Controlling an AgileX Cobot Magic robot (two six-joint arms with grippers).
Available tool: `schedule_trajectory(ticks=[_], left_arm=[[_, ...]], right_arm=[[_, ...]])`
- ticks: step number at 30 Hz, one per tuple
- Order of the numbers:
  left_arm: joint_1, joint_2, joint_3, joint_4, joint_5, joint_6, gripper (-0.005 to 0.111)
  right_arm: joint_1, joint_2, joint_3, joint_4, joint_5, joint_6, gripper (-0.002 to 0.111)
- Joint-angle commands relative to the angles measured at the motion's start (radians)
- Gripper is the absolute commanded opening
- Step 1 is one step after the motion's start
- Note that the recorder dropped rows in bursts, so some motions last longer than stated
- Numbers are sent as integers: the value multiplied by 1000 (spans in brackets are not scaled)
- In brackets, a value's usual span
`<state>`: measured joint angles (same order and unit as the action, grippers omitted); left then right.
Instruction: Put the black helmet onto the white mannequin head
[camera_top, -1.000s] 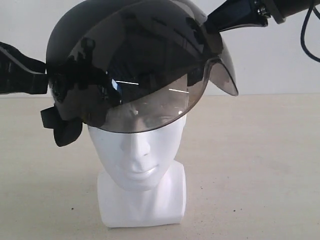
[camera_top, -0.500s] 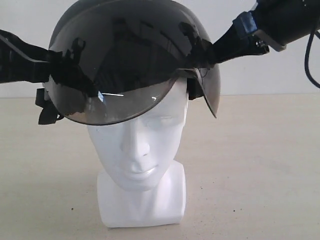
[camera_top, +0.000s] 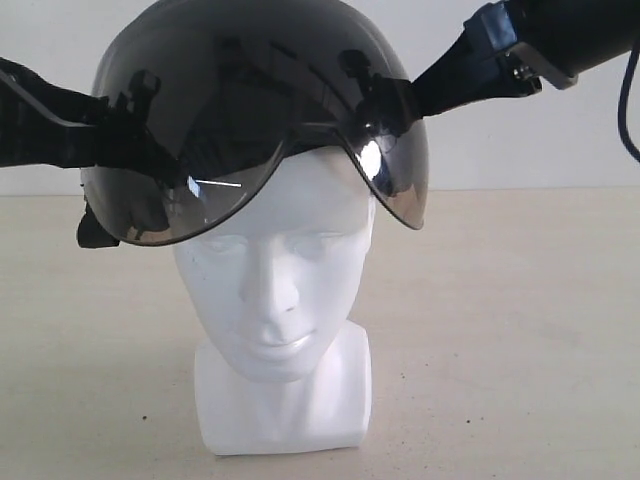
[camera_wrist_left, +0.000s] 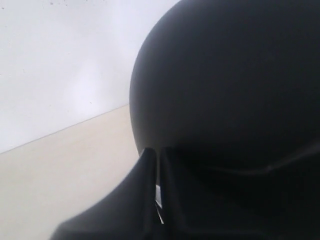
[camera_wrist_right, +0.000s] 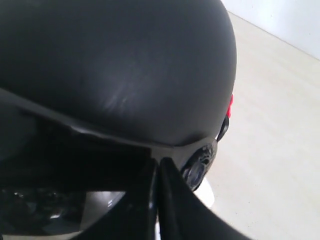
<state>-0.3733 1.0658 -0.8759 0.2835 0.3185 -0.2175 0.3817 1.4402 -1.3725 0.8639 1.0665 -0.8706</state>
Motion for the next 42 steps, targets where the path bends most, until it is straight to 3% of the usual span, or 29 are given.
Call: schedule_trajectory(ticks=[1, 16, 27, 37, 42], left_arm=[[-15, 18, 4, -33, -34, 2, 5], [42, 18, 4, -33, -39, 17, 5], [44, -39, 2, -42, -48, 21, 5], [44, -125, 2, -41, 26, 35, 5], [44, -140, -4, -98, -52, 35, 5]], right_arm=[[92, -2, 14, 134, 155, 2, 0], [140, -2, 14, 94, 155, 53, 0], [140, -2, 14, 92, 155, 53, 0], [140, -7, 12, 88, 148, 52, 0], [140, -32, -6, 16, 114, 74, 0]])
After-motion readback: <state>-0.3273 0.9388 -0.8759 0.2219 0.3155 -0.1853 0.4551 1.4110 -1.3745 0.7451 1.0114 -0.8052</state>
